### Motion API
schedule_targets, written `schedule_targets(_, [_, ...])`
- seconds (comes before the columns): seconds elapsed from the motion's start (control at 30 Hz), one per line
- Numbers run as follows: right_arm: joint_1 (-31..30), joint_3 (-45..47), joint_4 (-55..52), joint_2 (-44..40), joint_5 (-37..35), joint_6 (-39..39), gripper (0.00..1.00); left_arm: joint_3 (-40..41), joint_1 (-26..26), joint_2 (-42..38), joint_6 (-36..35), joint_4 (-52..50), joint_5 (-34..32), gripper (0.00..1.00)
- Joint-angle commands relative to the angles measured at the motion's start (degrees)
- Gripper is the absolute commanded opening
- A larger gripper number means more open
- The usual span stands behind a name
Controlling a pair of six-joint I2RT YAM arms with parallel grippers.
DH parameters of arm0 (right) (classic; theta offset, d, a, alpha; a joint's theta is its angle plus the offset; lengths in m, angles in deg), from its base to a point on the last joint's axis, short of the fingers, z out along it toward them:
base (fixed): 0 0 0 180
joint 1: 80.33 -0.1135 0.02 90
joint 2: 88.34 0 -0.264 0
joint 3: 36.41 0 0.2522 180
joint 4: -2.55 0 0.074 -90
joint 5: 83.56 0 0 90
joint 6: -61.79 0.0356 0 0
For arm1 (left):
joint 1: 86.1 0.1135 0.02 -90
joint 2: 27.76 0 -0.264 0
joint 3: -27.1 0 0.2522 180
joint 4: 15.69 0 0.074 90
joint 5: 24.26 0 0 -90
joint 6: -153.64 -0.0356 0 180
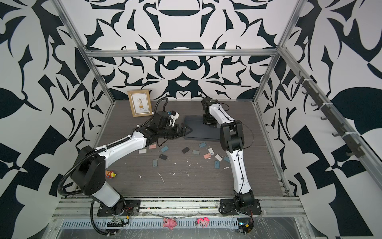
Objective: Put the eraser in the storage box
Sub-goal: Place the eraser in the storage box.
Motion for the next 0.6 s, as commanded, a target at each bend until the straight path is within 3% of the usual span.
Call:
schedule_targets(0.0, [0.2,1.0,-0.2,-2.2,-0.8,0.6,0.28,-0.4,0.3,0.5,0.3,0.9,0.9,0.99])
schedule_targets(0.57, [0.1,-0.2,-0.5,-2.5,-0.8,0.4,0.34,-0.2,0.3,0.2,0.5,1.3,1.0,0.99])
